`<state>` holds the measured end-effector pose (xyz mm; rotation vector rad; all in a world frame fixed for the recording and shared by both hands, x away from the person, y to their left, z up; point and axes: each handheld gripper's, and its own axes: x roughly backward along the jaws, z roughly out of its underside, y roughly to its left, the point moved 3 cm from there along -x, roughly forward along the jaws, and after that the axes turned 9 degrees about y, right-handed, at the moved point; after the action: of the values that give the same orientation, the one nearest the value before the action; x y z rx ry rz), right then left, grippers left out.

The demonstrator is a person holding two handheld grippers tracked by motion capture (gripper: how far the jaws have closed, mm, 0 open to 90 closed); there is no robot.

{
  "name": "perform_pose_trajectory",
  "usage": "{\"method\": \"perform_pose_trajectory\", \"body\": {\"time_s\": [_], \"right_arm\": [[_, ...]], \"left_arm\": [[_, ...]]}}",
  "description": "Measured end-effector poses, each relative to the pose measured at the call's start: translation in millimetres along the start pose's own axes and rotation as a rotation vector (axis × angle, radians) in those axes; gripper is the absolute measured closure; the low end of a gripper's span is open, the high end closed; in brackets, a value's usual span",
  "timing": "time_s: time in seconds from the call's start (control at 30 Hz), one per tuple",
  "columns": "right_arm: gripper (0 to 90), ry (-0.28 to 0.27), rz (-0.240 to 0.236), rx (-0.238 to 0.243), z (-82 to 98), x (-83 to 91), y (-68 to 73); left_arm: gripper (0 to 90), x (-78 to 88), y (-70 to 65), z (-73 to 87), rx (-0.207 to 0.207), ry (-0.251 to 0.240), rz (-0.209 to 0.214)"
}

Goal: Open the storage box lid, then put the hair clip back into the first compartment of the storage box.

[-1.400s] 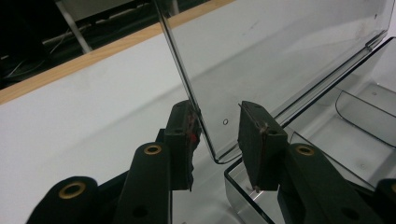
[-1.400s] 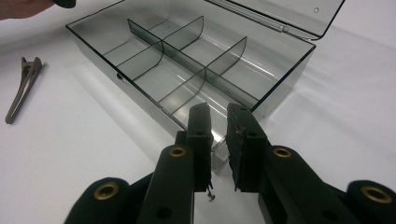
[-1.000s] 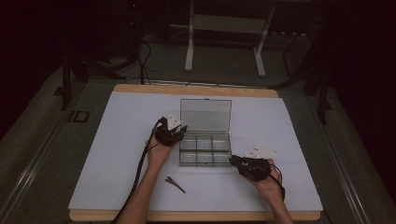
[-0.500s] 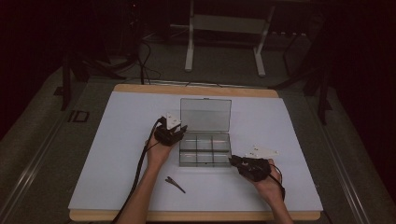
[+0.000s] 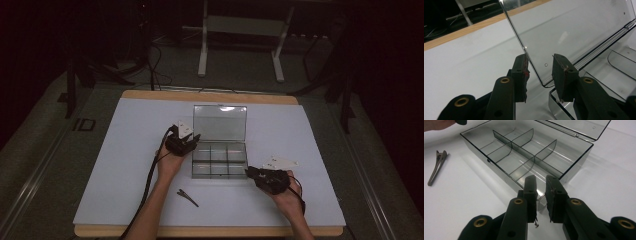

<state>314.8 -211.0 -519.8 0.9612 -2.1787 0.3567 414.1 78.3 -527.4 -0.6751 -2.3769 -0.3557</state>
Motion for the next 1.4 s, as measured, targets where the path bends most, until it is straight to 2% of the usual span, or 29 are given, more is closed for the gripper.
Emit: {"method": "perform_pose_trajectory", "body": {"time_s": [0.2, 0.3, 0.87, 1.1, 1.27, 1.4], "right_arm": [[79.1, 0.0, 0.0, -0.001, 0.0, 0.0, 0.1], [79.1, 0.0, 0.0, -0.001, 0.0, 0.0, 0.2], [78.6, -0.004, -0.01, -0.01, 1.1, 0.1, -1.5], [78.7, -0.003, -0.006, -0.009, 1.0, 0.2, -1.3], [78.7, -0.003, -0.007, -0.011, 1.2, 0.3, -1.4], [78.0, -0.004, -0.01, -0.012, 1.3, 0.3, -1.9]], "left_arm": [[64.4, -0.3, 0.6, 0.2, 0.009, 0.008, -0.014], [66.9, -2.5, -1.5, 1.3, -0.014, 0.019, -0.024], [63.4, -2.0, -5.4, 0.3, -0.014, 0.005, -0.012], [63.0, 3.2, -6.2, 2.2, -0.016, 0.008, -0.008], [62.8, 11.9, -6.7, 3.6, -0.002, 0.016, 0.012], [62.8, 18.5, -8.1, 3.9, -0.011, 0.017, 0.018]]}}
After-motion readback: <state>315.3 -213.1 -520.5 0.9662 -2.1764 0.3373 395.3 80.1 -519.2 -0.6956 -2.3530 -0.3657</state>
